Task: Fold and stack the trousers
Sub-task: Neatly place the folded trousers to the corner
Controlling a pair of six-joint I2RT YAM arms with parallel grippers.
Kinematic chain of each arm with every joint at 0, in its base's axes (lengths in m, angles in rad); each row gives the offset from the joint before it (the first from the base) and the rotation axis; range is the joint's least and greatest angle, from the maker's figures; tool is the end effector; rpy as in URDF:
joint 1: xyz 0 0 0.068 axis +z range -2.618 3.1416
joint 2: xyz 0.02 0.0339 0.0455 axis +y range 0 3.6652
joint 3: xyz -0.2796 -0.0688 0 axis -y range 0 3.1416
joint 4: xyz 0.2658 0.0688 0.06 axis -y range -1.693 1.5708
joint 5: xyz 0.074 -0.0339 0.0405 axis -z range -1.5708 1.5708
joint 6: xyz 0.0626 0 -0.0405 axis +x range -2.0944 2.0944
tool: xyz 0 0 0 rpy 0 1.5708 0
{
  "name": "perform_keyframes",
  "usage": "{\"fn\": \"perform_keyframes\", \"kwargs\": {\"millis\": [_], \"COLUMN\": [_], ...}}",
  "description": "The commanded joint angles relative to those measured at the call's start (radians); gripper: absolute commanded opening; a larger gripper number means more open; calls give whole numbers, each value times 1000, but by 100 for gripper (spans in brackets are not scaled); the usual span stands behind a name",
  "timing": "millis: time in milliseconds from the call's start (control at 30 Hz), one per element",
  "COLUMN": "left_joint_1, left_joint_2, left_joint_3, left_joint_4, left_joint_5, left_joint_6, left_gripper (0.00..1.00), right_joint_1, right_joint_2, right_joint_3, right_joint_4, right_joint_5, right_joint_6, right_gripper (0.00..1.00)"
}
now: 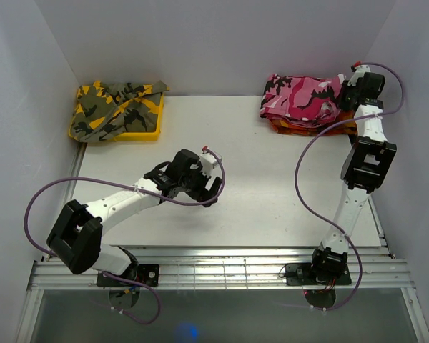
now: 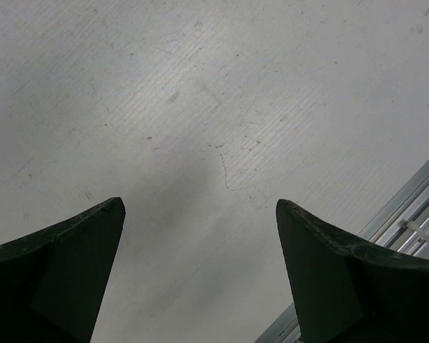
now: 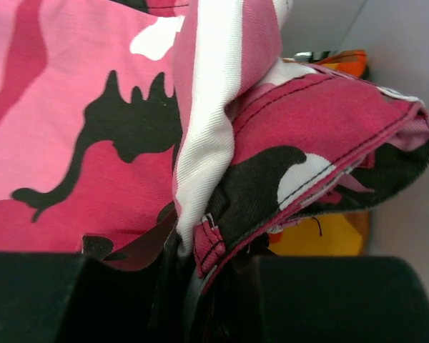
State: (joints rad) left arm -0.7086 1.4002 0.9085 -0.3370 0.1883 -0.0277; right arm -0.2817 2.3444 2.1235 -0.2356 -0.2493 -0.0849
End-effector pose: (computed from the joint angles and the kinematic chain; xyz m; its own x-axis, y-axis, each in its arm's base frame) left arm 0.2405 -0.2215 0.2166 -0.5798 0.4611 -0.6718 0.7195 0.6766 -0.1566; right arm 0.5890 -0.1544 0.2545 -0.4267 0.0379 -0.9036 0.0206 0.9993 0.0323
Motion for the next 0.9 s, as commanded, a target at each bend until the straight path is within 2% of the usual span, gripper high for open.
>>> {"fn": "perform_keyframes", "kwargs": {"millis": [0, 500, 567, 600, 633, 700, 733, 800, 867], "left_joint_1": [4, 6, 8, 6, 6, 6, 6, 8, 12], "left_joint_2": [-20, -27, -29, -29, -29, -30, -32, -36, -43], "left_joint_3": [-17, -28, -26, -25, -23, -22, -23, -20, -5], "left_joint_4": [-8, -16, -17, -16, -17, -16, -17, -19, -36], "left_joint_5": [13, 5, 7, 7, 7, 4, 2, 2, 23], "left_joint_6": [-11, -6, -8, -8, -6, -5, -5, -8, -8], "left_gripper": [98, 98, 98, 98, 98, 98, 98, 98, 98], "right_joint_1": [-14, -11, -7, -5, 1, 6, 6, 6, 12], "right_joint_2": [22, 108, 118, 118, 118, 113, 96, 72, 26], "right_joint_3": [99, 148, 151, 147, 144, 142, 139, 128, 124], "right_joint_4": [81, 223, 223, 258, 262, 266, 266, 265, 249], "right_joint_5": [88, 232, 242, 284, 295, 312, 309, 286, 272], "right_joint_6": [-114, -300, -332, -340, -349, -362, -355, -343, -328], "right_gripper": [8, 8, 18, 29, 54, 74, 91, 98, 90]}}
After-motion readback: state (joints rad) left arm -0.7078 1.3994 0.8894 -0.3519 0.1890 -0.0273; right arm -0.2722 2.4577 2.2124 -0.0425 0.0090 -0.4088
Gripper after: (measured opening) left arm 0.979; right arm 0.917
